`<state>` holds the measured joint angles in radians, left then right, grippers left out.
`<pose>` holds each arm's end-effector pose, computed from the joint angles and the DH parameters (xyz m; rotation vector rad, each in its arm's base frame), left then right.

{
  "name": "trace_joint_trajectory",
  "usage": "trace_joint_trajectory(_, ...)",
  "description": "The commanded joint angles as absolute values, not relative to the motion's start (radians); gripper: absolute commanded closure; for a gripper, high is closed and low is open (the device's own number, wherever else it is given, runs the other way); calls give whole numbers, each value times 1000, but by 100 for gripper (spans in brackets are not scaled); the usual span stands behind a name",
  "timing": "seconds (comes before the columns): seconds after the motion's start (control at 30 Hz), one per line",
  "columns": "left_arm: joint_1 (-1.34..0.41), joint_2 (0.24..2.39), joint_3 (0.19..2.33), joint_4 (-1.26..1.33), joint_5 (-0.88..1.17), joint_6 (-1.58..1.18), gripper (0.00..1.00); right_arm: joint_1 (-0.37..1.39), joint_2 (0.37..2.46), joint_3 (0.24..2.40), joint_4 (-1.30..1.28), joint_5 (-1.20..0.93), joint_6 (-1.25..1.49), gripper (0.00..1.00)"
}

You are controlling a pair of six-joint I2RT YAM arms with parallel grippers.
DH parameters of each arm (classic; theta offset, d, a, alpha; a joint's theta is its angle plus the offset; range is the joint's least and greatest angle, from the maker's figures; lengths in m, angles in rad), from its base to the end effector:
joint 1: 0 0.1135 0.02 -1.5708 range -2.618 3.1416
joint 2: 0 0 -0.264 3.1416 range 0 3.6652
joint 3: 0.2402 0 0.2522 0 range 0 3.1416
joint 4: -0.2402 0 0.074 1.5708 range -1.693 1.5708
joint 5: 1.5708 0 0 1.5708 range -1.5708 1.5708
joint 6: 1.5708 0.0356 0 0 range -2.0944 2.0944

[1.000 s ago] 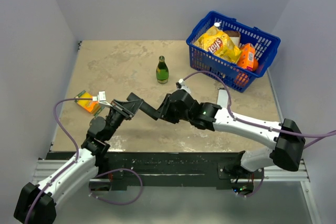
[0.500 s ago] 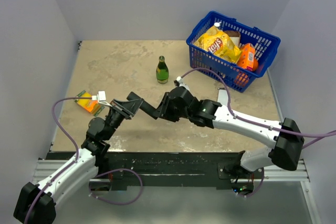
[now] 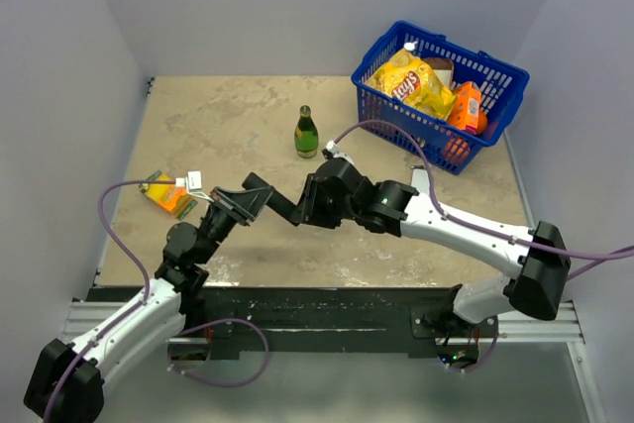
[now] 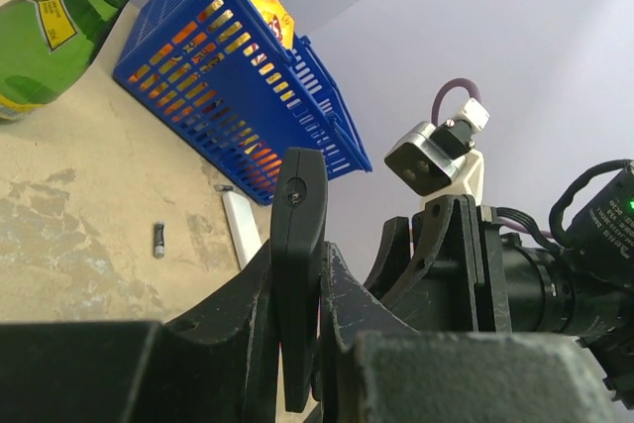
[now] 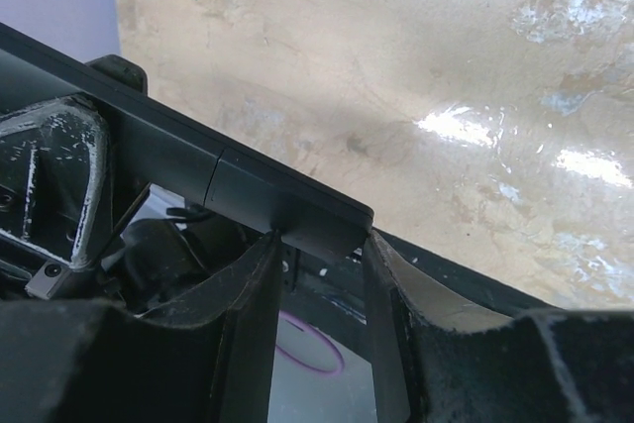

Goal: Load the batteries into the remote control
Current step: Load the battery cover into the remote control.

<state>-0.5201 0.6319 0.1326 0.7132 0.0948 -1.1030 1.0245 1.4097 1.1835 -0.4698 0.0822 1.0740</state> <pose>0.1352 -0.0813 0.2281 -0.3481 1.4689 -1.4053 0.1656 0.2666 0.3074 0.1088 2.4711 0.9520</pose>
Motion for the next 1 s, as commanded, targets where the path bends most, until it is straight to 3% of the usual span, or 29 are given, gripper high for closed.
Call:
trace_joint_trajectory(0.0, -600, 635, 155, 821, 331, -1144, 100, 1015, 1443, 1296, -308, 113, 1042, 61)
trace_joint_trajectory(0.63, -707, 644, 117, 896, 167, -1105, 100, 1011, 1319, 1108, -12, 149, 1166, 60)
trace_joint_trajectory(0.77, -704, 606, 184, 705, 77, -1023, 100, 1012, 1281, 1089, -84, 158, 1132, 53)
trace_joint_trajectory(0.97, -680, 617, 297, 471, -98, -939, 100, 1011, 1158, 1016, -185, 195, 1083, 30)
